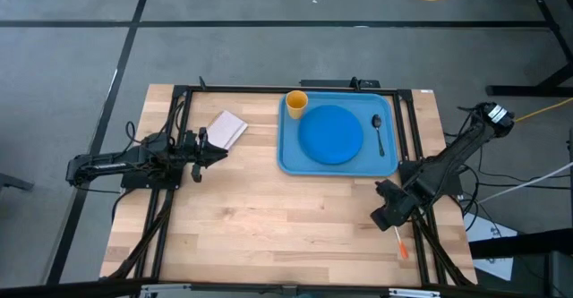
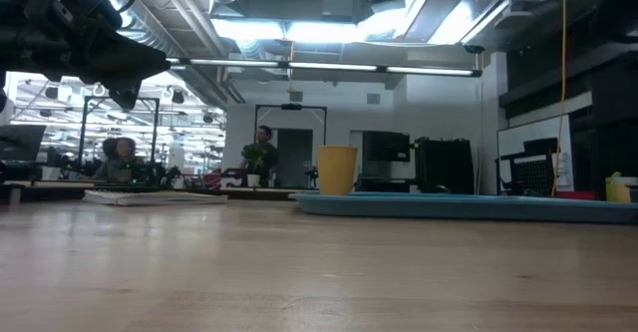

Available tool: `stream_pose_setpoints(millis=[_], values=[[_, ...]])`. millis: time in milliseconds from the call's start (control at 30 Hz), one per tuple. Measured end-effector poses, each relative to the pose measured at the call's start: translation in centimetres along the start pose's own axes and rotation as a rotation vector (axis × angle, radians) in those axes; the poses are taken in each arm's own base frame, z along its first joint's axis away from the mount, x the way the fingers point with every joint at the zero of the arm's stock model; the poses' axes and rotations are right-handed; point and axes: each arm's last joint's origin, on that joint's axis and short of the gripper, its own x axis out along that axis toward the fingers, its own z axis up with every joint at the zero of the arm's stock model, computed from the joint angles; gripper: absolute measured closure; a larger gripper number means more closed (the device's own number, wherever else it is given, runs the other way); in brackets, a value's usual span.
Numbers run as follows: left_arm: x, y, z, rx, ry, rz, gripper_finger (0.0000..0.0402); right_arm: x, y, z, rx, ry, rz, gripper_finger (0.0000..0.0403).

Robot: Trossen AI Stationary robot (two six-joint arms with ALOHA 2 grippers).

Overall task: Pick and place plate/cup/fork/spoon on tray
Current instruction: Put the orange fork on the tray in between the blue plate and black spoon

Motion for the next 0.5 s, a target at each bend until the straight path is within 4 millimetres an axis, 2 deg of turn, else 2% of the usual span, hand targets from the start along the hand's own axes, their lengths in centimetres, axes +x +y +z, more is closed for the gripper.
stream_pose_setpoints(millis=[200,500], values=[[0.0,0.0,0.0,0.000,0.001,0.000,0.0343,-0.7,-1.6,-0.2,0.154,0.070,-0.129,0.0334],[0.0,0.0,0.0,0.000,0.000,-0.001,0.0343,-0.2,-1.5,-0.7,0.146,0.047,-0.149,0.0334]])
